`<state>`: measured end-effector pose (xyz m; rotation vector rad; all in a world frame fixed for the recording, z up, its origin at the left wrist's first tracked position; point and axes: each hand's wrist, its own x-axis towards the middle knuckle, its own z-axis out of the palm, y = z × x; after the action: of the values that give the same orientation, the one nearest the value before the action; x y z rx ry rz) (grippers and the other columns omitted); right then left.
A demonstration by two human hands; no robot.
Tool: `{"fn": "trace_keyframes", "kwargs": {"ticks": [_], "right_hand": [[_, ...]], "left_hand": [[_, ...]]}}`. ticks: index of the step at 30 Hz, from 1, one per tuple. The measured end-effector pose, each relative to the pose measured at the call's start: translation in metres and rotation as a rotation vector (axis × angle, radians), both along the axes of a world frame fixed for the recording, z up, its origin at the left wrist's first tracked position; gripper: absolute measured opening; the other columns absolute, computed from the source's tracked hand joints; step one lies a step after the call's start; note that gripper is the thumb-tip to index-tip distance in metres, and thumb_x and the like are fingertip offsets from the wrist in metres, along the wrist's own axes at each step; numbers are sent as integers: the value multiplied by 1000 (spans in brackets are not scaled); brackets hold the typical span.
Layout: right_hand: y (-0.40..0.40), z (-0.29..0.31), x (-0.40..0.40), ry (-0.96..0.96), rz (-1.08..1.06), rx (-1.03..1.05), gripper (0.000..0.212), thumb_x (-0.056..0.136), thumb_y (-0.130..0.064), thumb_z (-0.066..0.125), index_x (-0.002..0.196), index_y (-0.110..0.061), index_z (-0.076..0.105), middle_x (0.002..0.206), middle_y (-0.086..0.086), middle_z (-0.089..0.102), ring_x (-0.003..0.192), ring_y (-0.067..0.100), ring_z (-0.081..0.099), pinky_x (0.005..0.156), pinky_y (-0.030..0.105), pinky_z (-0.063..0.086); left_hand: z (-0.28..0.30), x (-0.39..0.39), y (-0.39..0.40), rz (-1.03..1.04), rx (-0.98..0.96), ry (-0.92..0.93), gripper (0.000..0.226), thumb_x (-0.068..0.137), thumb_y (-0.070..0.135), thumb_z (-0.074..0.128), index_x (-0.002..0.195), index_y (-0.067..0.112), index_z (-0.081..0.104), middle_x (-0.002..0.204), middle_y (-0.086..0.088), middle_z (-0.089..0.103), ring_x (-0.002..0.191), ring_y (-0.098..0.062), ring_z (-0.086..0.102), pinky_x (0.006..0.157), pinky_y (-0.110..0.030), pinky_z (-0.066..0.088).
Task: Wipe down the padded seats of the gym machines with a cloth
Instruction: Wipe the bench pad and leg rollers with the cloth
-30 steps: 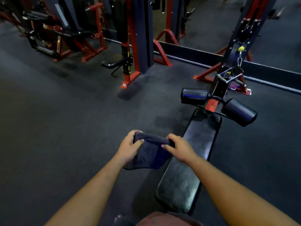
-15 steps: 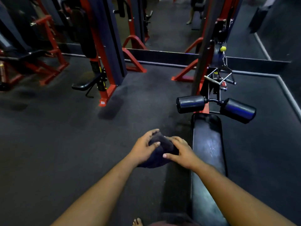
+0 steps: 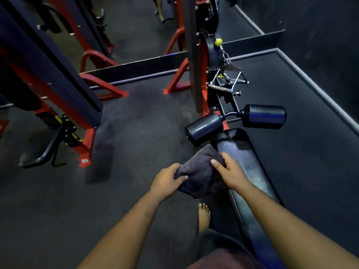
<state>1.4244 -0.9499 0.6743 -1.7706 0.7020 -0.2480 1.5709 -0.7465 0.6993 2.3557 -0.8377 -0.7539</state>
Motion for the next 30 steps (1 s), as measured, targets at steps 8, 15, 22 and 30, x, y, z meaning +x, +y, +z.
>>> {"fn": "trace_keyframes", "kwargs": {"ticks": [8, 15, 22, 30], "right_hand": [[-101, -61, 92, 343, -299, -165, 32, 99, -55, 54, 104, -23, 53, 100, 10, 70, 97, 36, 63, 81, 45, 51], [-139, -112, 170, 368, -651, -207, 52, 100, -50, 40, 127, -9, 54, 125, 19, 61, 121, 42, 47, 99, 53, 41], [-157, -186, 265, 479, -684, -18, 88, 95, -63, 55, 159, -47, -3, 172, 6, -10, 157, 36, -6, 119, 68, 14], [-104, -231, 343, 614, -803, -186, 76, 94, -55, 42, 160, -50, 5, 171, -5, -16, 158, 34, -6, 112, 62, 35]], "left_hand": [[-35, 110, -137, -151, 85, 62, 31, 99, 33, 63, 129, 25, 61, 123, 3, 71, 112, -18, 66, 93, -36, 54], [-88, 185, -229, -276, 80, 146, 29, 104, 27, 58, 132, 20, 58, 124, -3, 69, 112, -22, 64, 89, -33, 51], [-195, 273, -279, -418, 54, -18, 31, 102, 26, 55, 130, 16, 63, 134, -5, 62, 125, -28, 55, 105, -40, 44], [-251, 343, -321, -562, 101, 429, 76, 91, 65, 27, 159, 34, 21, 167, 18, 12, 152, 5, 7, 130, -42, 2]]}}
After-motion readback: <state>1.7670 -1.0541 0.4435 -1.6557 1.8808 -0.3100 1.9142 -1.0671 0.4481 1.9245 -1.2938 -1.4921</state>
